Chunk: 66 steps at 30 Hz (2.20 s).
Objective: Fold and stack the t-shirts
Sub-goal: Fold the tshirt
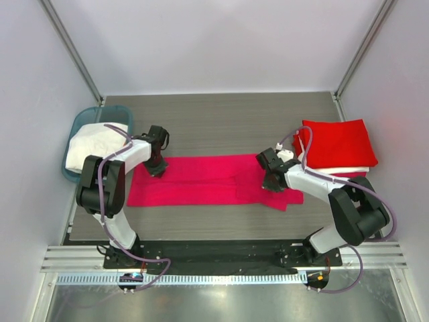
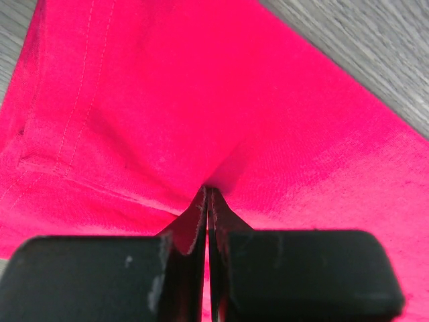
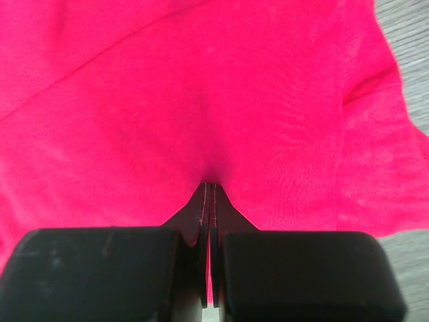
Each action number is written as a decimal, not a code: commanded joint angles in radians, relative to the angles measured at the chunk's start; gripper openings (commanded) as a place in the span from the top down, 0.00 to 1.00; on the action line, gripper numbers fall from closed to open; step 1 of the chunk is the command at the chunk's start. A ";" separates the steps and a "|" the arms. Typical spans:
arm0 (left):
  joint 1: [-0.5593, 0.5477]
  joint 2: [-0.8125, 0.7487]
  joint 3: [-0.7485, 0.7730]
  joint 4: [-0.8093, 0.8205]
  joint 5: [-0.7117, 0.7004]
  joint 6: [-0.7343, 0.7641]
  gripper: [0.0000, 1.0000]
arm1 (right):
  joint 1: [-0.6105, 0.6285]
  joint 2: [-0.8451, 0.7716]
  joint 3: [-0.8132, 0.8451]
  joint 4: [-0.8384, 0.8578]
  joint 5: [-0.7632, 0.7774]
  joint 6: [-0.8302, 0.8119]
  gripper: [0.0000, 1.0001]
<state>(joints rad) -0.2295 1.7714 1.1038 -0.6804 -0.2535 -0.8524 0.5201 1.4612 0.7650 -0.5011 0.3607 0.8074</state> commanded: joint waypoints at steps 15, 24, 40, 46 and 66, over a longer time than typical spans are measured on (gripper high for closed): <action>-0.209 -0.204 -0.318 0.084 0.020 -0.201 1.00 | -0.170 0.457 0.449 0.061 -0.152 -0.201 0.99; -0.672 -0.291 -0.390 0.096 0.013 -0.514 1.00 | -0.177 0.813 0.997 -0.062 -0.269 -0.223 0.99; -1.145 -0.298 -0.130 0.102 -0.173 -0.725 1.00 | -0.189 1.090 1.476 -0.274 -0.270 -0.422 0.98; -1.087 -0.453 -0.116 0.067 -0.221 -0.599 1.00 | -0.189 1.068 1.548 -0.281 -0.299 -0.432 0.83; -0.605 -0.719 -0.260 0.055 0.013 -0.157 0.99 | -0.147 0.380 0.806 -0.100 -0.327 -0.390 0.85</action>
<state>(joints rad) -0.8421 1.0565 0.8223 -0.6098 -0.2417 -1.0813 0.3435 1.9736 1.7073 -0.6666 0.0315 0.3988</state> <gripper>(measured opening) 0.005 0.178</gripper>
